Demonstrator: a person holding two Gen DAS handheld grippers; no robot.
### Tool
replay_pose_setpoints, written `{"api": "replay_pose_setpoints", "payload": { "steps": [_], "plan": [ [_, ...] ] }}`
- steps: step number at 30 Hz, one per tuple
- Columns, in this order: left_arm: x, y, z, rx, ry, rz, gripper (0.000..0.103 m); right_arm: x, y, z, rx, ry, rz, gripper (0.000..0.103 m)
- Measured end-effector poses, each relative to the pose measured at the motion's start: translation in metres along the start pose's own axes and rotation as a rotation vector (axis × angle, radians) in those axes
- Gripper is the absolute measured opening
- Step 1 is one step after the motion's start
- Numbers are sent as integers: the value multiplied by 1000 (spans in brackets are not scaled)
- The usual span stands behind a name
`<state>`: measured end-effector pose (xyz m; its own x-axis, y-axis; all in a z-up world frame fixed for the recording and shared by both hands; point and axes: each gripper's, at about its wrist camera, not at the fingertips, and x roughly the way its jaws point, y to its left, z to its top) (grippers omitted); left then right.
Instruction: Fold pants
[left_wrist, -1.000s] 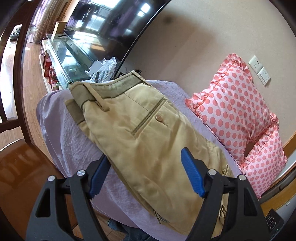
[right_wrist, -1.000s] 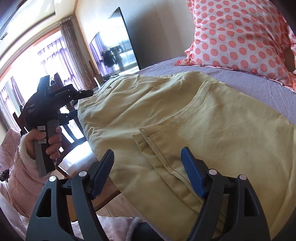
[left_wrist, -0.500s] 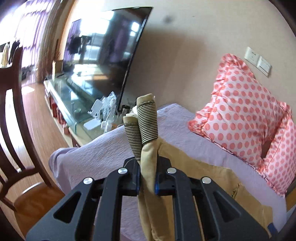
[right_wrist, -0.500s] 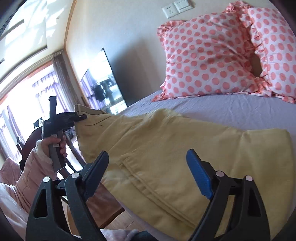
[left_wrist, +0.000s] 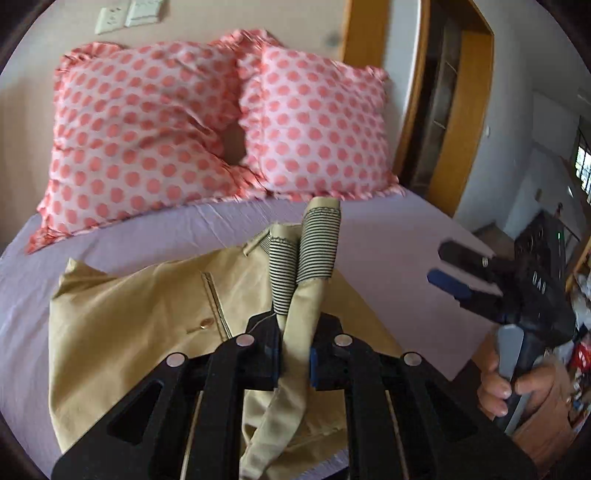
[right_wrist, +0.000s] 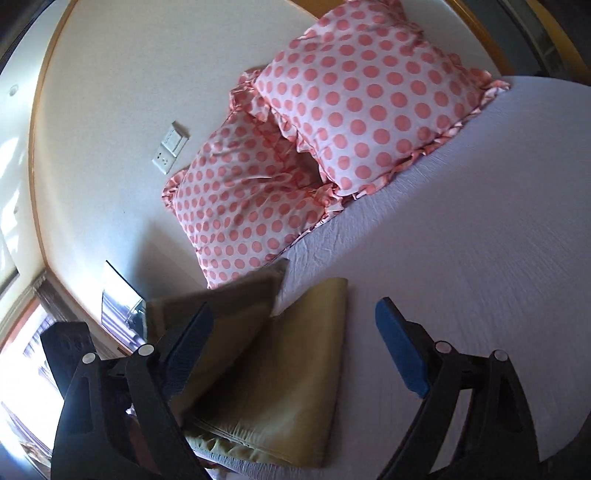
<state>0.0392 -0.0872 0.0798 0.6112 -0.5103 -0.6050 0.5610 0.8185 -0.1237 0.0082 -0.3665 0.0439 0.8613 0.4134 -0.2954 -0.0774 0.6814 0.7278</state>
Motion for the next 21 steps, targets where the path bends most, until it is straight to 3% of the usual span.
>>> {"api": "replay_pose_setpoints", "payload": {
  "steps": [2,7,9,10,13,14,16,19,21],
  "plan": [
    [17,-17,-13,23,42,-25,10,1,-10,0,33,18,-15,91],
    [-10,-16,2,-25,-84,-15,10,9,-16,0,51,46,-10,91],
    [-8,-27,0,24,-92,20,11,16,-15,-1,55,60,0,91],
    [2,-34,0,64,-60,34,12,19,-15,-2,59,70,4,91],
    [40,-53,-25,154,112,31,23,23,-16,-1,78,100,11,91],
    [47,-58,-33,182,131,50,25,24,-16,1,83,109,18,91],
    [41,-64,-40,232,110,60,37,28,-16,4,84,139,23,91],
    [7,-55,-37,208,58,-97,65,42,-15,7,61,216,7,91],
    [-22,-37,-33,146,13,-171,72,54,-14,7,35,267,-9,89]
  ]
}}
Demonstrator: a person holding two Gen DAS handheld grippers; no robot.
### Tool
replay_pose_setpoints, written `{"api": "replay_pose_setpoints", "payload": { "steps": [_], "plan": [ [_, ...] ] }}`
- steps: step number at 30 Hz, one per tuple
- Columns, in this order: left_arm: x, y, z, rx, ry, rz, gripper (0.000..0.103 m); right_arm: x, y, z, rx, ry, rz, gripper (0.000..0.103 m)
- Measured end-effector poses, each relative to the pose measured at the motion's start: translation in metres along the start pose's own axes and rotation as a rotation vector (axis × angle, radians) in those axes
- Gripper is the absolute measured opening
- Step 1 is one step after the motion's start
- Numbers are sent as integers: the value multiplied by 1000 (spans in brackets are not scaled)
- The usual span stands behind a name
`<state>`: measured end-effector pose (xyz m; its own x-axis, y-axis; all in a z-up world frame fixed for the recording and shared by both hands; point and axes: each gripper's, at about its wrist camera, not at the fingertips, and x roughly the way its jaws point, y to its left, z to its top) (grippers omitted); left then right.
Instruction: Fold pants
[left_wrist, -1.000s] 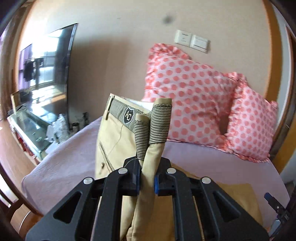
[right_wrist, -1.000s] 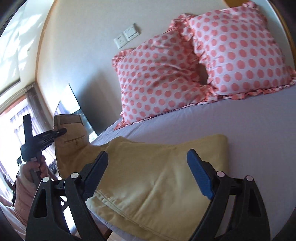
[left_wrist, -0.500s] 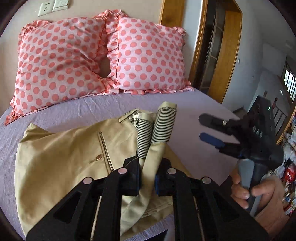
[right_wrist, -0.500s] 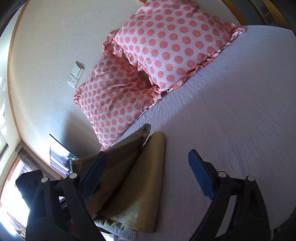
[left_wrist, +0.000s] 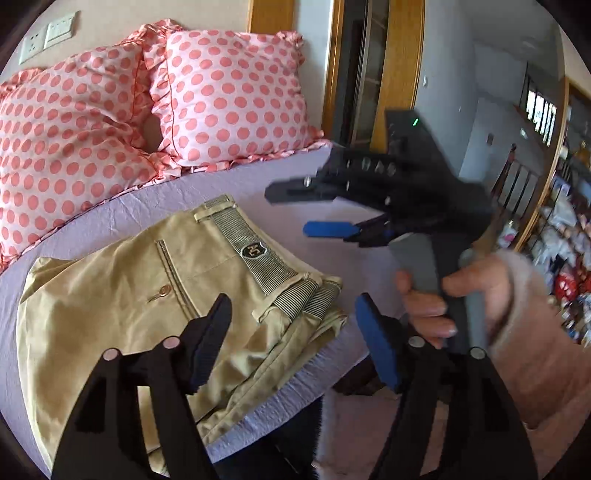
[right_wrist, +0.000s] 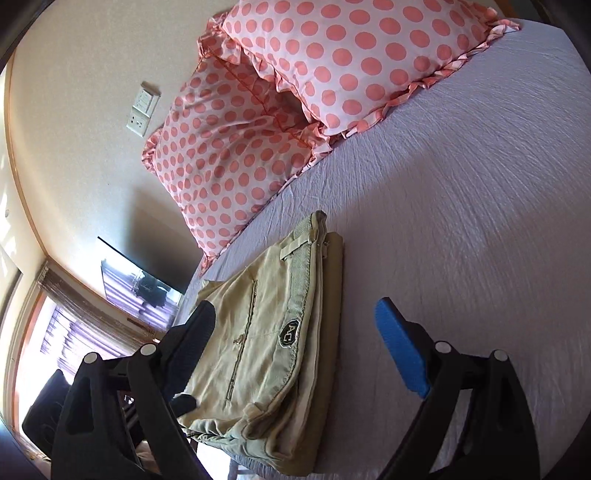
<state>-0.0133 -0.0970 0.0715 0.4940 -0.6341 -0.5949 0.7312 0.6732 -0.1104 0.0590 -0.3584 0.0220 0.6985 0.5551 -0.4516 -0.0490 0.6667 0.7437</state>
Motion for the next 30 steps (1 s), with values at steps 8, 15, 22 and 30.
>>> {"api": "replay_pose_setpoints", "payload": {
  "steps": [8,15,22,30],
  "plan": [
    [-59,187,-23,-507,-18,353,73,40,5,12,-94,120,-81,64],
    [-37,250,-53,-701,114,155,73,63,18,16,-168,180,-102,49],
    [-14,252,-37,-670,161,89,46,68,10,15,-116,249,7,15],
    [-22,253,-11,-611,111,71,8,62,36,39,-141,196,129,10]
  ]
}}
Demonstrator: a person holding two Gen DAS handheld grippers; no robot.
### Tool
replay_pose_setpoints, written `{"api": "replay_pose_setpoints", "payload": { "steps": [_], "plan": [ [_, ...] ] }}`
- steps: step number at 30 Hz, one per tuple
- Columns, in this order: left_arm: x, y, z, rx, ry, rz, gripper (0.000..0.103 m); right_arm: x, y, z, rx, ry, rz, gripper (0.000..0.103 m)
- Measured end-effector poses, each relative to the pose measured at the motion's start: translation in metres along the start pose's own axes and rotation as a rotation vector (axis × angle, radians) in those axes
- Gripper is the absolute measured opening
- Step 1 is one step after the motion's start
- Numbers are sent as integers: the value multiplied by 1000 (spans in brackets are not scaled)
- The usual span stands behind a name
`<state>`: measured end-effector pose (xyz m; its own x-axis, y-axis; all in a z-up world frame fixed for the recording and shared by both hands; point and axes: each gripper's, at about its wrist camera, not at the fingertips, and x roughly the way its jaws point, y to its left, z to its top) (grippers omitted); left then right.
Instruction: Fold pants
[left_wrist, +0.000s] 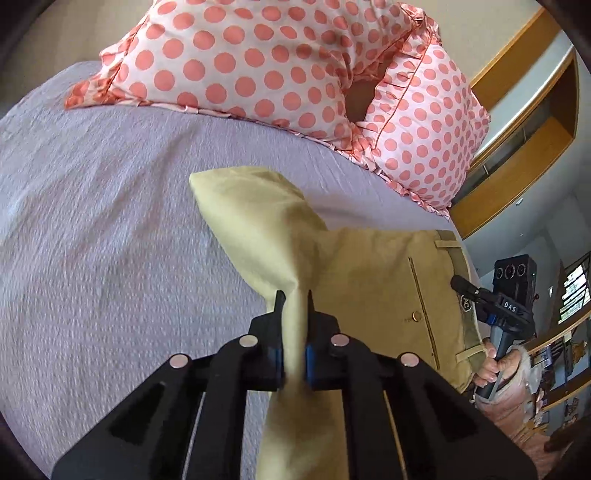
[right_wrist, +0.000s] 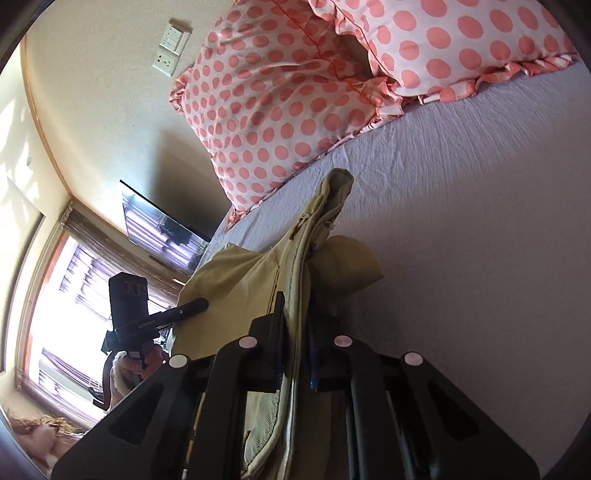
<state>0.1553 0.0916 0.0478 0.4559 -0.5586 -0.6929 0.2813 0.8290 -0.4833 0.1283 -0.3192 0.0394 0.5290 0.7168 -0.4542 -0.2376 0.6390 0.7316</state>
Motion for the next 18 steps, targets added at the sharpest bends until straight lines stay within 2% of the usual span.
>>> {"api": "replay_pose_setpoints", "payload": {
  "steps": [4,7,10,11,12,13,14,16,17,18],
  "plan": [
    [6,-17,39,34,-79,25,8,2,8,41,-38,-80,-29,9],
    [24,-28,75,76,-146,80,8,1,0,71,-31,-160,-69,9],
    [64,-16,100,46,-106,178,13,15,-20,87,-7,-178,-187,9],
    [79,-9,103,20,-68,224,19,24,-28,88,-5,-151,-245,10],
    [90,-1,103,-7,-31,251,23,33,-34,87,-5,-116,-323,13],
    [93,4,100,-25,-20,243,28,38,-39,85,-6,-89,-398,16],
    [88,7,96,-27,-30,238,28,36,-43,82,-6,-86,-424,18],
    [70,5,87,2,-63,275,27,19,-39,76,-8,-138,-449,25],
    [58,2,83,22,-91,294,28,8,-35,73,-13,-166,-446,37],
    [44,-1,78,36,-125,304,28,-2,-28,70,-26,-188,-404,56]
  ]
}}
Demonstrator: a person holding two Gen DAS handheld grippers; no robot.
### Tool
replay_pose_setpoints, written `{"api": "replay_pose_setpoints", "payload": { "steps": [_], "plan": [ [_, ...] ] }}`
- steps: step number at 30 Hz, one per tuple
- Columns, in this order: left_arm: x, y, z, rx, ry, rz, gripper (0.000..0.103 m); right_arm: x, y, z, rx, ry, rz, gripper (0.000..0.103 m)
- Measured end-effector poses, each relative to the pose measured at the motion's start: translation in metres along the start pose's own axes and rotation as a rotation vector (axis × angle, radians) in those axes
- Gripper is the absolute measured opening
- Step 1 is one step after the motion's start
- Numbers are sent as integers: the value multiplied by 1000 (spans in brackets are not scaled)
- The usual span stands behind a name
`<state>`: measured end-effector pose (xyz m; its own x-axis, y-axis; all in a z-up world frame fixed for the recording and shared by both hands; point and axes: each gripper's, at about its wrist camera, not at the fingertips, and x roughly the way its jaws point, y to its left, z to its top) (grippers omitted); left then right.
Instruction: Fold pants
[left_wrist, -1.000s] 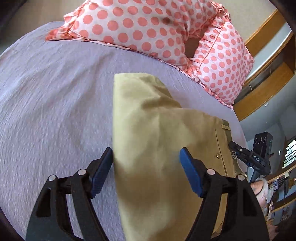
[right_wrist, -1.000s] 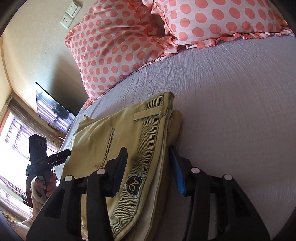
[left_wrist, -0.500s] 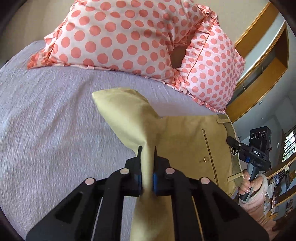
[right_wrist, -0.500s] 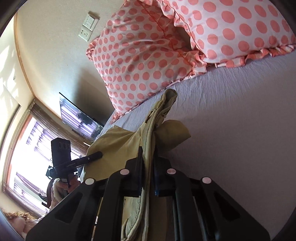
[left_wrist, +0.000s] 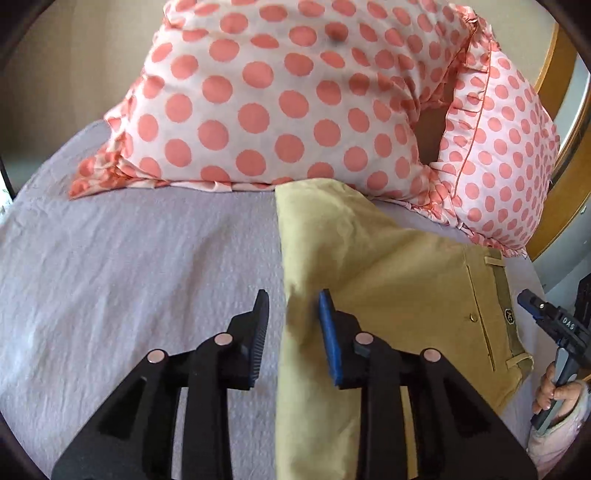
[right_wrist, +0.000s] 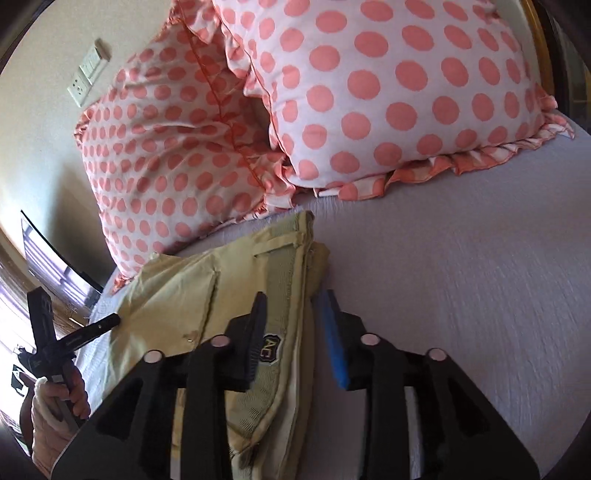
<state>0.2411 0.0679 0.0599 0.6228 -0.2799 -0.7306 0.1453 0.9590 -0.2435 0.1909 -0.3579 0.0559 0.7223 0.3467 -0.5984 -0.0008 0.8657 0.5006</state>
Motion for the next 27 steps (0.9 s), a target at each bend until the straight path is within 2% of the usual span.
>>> {"api": "replay_pose_setpoints", "payload": {
  "steps": [2,3,4,5,6,7,9,10,11,13,15,16,19,20,22,25,27],
  "plan": [
    [-27,-4,-7,10,-58,-38,33,-17,11,-5,-10,-21,124,71],
    [-36,-9,-11,14,-70,-80,36,-19,19,-9,-20,-2,171,71],
    [-43,-16,-16,20,-75,-132,45,-18,25,-14,-30,26,193,73],
    [-45,-24,-22,34,-64,-182,57,-14,31,-19,-30,55,209,80],
    [-43,-31,-28,49,-37,-215,61,-8,34,-25,-17,90,221,85],
    [-33,-42,-34,59,3,-227,64,2,34,-31,7,134,211,85],
    [-4,-48,-45,57,108,-183,64,22,27,-41,62,223,128,85],
    [11,-48,-51,40,153,-157,61,23,23,-44,80,207,134,85],
    [9,-47,-56,42,112,-151,62,17,25,-46,86,191,104,85],
    [-1,-52,-62,64,99,-100,62,4,35,-52,51,192,-12,86],
    [-19,-51,-74,70,66,-86,69,-14,52,-68,-33,141,-76,97],
    [-28,-50,-82,80,48,-81,77,-23,61,-80,-79,112,-102,102],
    [-54,-54,-111,110,12,3,96,-39,87,-123,-229,56,-144,102],
    [-61,-54,-122,113,1,39,98,-41,94,-138,-266,44,-157,102],
    [-70,-52,-141,110,-8,59,98,-39,103,-160,-301,38,-182,102],
    [-77,-50,-162,97,-10,74,98,-35,106,-181,-291,39,-193,102],
    [-79,-51,-173,105,-14,88,98,-38,112,-190,-322,-2,-234,102]
  ]
}}
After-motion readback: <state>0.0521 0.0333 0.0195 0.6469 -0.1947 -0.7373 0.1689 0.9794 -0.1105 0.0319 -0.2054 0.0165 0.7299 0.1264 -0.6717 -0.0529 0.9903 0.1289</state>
